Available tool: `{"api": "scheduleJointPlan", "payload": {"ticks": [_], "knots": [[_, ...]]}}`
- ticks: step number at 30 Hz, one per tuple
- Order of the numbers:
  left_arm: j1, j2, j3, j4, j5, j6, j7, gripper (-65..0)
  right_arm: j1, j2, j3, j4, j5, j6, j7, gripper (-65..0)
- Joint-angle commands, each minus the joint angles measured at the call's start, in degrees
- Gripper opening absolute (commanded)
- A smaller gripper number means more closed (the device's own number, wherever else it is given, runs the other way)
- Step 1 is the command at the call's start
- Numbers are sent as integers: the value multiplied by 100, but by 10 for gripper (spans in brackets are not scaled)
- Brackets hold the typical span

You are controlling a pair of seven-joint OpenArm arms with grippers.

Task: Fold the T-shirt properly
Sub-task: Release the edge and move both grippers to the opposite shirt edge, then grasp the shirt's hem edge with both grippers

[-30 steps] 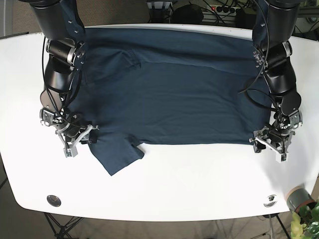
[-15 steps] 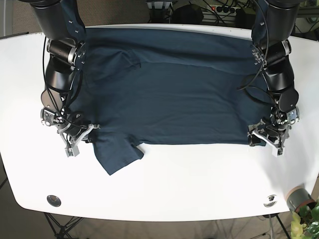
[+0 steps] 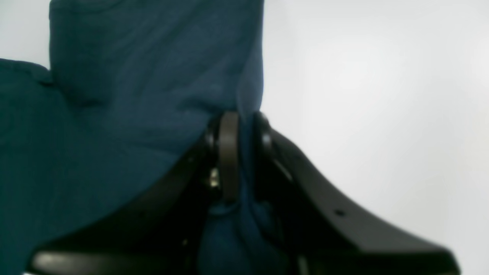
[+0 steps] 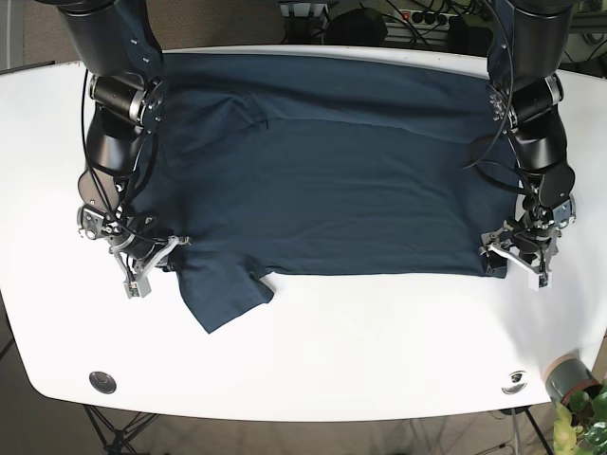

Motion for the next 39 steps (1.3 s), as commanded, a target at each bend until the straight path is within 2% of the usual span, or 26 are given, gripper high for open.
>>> {"api": "scheduleJointPlan", "payload": {"ticks": [1,3,5,10,13,20,24,29,33,35,39], "knots": [[-51,49,193,-20,-10,-46,267,-174,18,33,5,73,-110,18,-129,-591],[-51,128,369,-11,-10,-46,267,-190,-8,24,5,196,-110,18,-138,-591],[-60,164,448,-11,-10,-55,267,-251,-17,-28,5,275,-110,18,-147,-591],[-69,172,501,-38,25,-46,267,-517,-114,-90,-13,539,-154,18,-173,-593],[-69,172,501,-29,25,-37,267,-621,-105,-90,-13,566,-119,18,-340,-593],[-51,164,465,59,-19,-46,267,-650,27,-90,-21,574,-119,54,-420,-595],[-7,172,386,833,-19,-46,363,-650,124,-90,-21,882,-110,62,-771,-596],[204,251,211,1853,-19,-46,1207,-650,80,-108,-21,1875,-110,62,-1308,-626],[212,401,202,2424,-10,-46,1515,-650,27,-134,-13,2412,-101,62,-1624,-626],[248,401,193,2714,-10,-64,1744,-650,-79,-248,14,2746,-101,62,-1817,-626],[432,419,193,3171,-10,-371,1928,-650,-325,-319,-13,3396,-101,62,-2011,-626]]}}
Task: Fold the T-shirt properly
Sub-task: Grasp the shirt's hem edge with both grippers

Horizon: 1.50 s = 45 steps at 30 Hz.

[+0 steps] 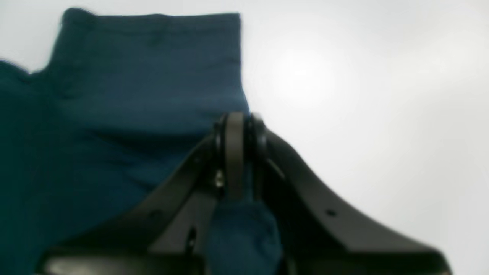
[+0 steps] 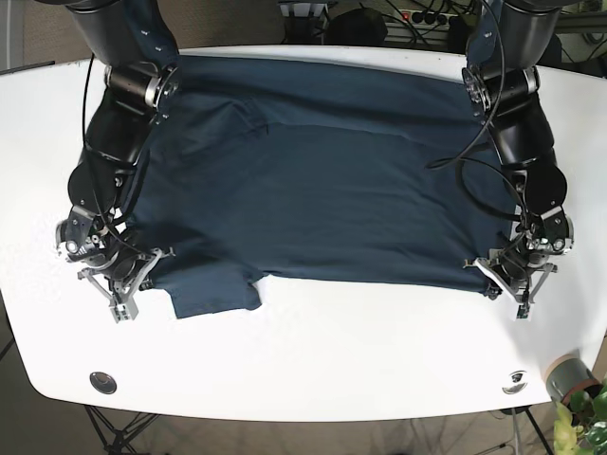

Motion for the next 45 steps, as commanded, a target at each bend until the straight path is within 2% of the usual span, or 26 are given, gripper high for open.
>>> {"api": "scheduleJointPlan", "payload": {"ticks": [1,4,11,16,18,19,24,26,28,30,33,38,45], "knots": [[21,-113,-19,365,-8,-153,-6,-650,-87,-4,-37,704,54,1,-59,-626],[136,-104,-19,568,-8,-188,-6,-650,-245,-118,-37,924,54,1,-156,-626],[180,-113,-37,612,-8,-223,-6,-650,-456,-136,-19,1214,54,10,-420,-626],[250,-113,-186,612,-8,-223,-6,-650,-518,-101,-28,1144,54,10,-173,-621],[250,-104,-283,603,-8,-223,-6,-650,-491,-83,-46,985,54,1,-33,-598],[250,-104,-300,603,-8,-223,-6,-650,-421,-48,-46,880,45,-8,11,-566],[259,-104,-309,603,-8,-223,-6,-650,-17,154,-37,18,54,-25,152,-285],[259,-104,-309,603,-8,-223,-6,-650,106,181,-28,-254,54,-8,301,-197],[259,-104,-309,576,-8,-223,-6,-650,265,189,-28,-597,54,1,486,-127],[259,-104,-309,585,-8,-223,-6,-650,397,198,-28,-905,54,1,609,-100],[259,-104,-309,585,-8,-223,-6,-650,537,277,-19,-1300,80,1,697,-106],[259,-104,-327,603,-8,-223,-6,-650,599,339,-37,-1968,537,-43,978,-111],[259,-113,-336,603,-8,-232,-6,-650,520,418,-46,-2285,546,-52,1418,-111]]}}
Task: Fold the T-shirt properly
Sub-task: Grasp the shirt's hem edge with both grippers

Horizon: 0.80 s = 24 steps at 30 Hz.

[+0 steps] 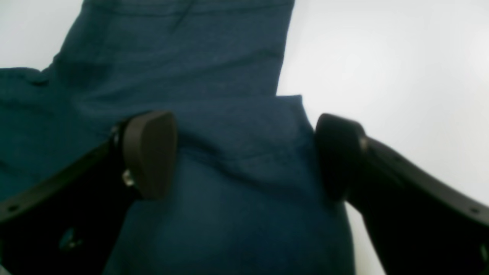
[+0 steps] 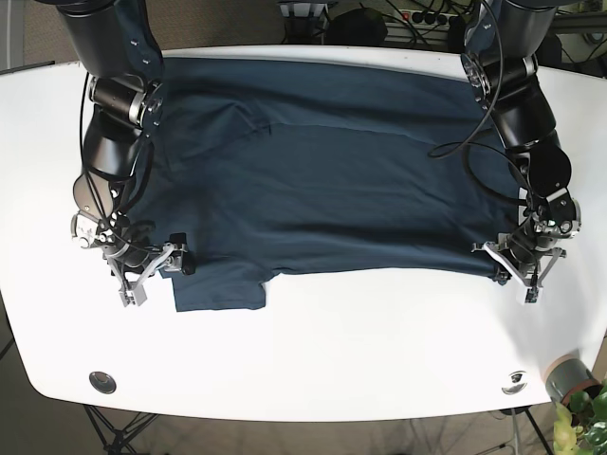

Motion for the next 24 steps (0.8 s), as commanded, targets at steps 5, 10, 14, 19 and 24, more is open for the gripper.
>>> {"api": "scheduleJointPlan", "payload": {"ticks": [5,10,14,19,24], "knots": [[-146,-102,-23,124,-56,-9,-126,-650,82,209,-15,58,35,12,194,-111],[-154,-102,-5,107,-56,-9,-126,-650,82,376,-15,49,35,-6,317,-111],[-172,-102,-5,98,-56,-9,-126,-650,73,420,-15,32,44,-182,396,-111],[-181,-93,-5,98,-56,-9,-126,-650,-14,262,-15,32,44,-182,370,-111],[-154,-93,-5,98,-56,-9,-126,-650,-76,121,-33,32,44,-182,361,-111]]}}
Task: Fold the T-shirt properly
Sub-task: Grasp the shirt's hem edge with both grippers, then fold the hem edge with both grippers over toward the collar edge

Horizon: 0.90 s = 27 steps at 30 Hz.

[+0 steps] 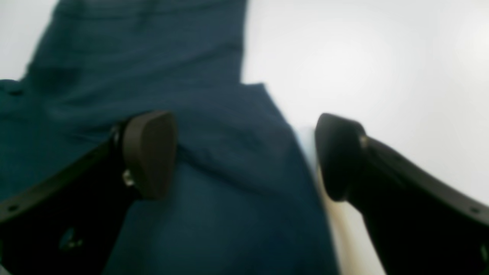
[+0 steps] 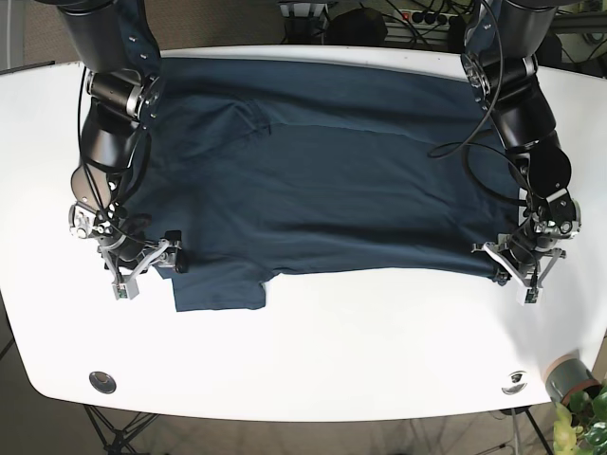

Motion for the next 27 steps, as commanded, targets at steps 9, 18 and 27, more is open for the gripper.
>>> {"api": "scheduleJointPlan", "payload": {"ticks": [9,18,27], "knots": [[-132,-104,-25,89,-56,-5,-124,-650,2,-153,-481,93,81,8,-63,-214],[-132,-121,-52,115,-65,-5,-124,-650,37,-127,-481,119,81,-9,-63,-620],[-132,-104,-553,335,-750,-313,175,-650,-227,-136,-463,1605,81,-9,-766,-628]]}}
